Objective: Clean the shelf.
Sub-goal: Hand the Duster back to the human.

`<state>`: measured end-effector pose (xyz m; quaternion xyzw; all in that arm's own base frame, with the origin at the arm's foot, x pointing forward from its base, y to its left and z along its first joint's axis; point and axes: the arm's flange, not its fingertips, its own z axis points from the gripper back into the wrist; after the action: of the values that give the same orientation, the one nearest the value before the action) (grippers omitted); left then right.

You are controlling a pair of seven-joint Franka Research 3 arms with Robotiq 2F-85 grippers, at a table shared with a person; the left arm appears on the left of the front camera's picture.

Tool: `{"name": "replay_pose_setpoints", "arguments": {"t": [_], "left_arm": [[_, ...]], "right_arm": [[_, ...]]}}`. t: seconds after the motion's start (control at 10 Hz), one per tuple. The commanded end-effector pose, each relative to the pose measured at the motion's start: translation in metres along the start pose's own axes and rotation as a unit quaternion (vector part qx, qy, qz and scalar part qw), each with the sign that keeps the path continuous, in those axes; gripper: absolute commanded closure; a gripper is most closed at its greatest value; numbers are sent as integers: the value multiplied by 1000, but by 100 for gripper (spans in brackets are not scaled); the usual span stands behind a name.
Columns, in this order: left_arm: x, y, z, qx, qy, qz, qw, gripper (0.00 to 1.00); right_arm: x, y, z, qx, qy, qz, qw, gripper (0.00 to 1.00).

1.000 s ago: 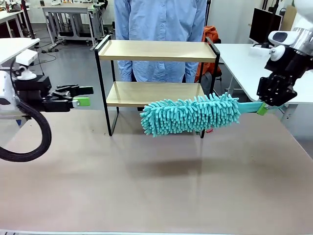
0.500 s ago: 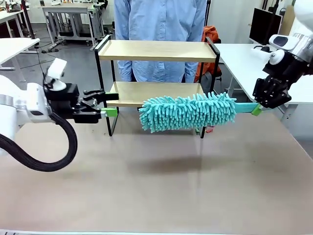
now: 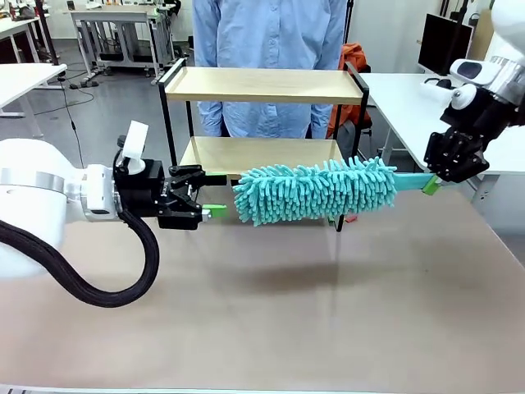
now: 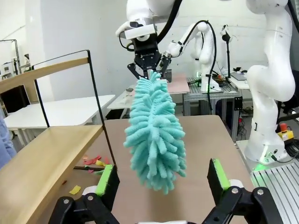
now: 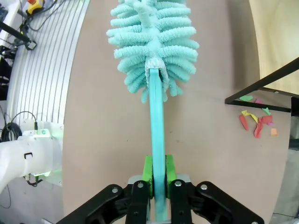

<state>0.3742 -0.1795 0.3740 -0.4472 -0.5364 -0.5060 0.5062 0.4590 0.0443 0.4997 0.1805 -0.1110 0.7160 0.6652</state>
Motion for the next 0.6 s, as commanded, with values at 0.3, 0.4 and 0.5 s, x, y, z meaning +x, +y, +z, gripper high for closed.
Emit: {"name": "replay_pose_setpoints", "arguments": {"t": [0.3,0.4,0.5], "left_arm": [[-2,-3,-23,23,2,18,1000,0],[-1,-3,-30,24,4,19,1000,0],[-1,-1,-38,27,5,27,999,0]], "right_arm": [[0,1,3,2,6,-6,1000,87],[0,1,3,2,6,-6,1000,87],[0,1,3,2,6,-6,1000,87]]}}
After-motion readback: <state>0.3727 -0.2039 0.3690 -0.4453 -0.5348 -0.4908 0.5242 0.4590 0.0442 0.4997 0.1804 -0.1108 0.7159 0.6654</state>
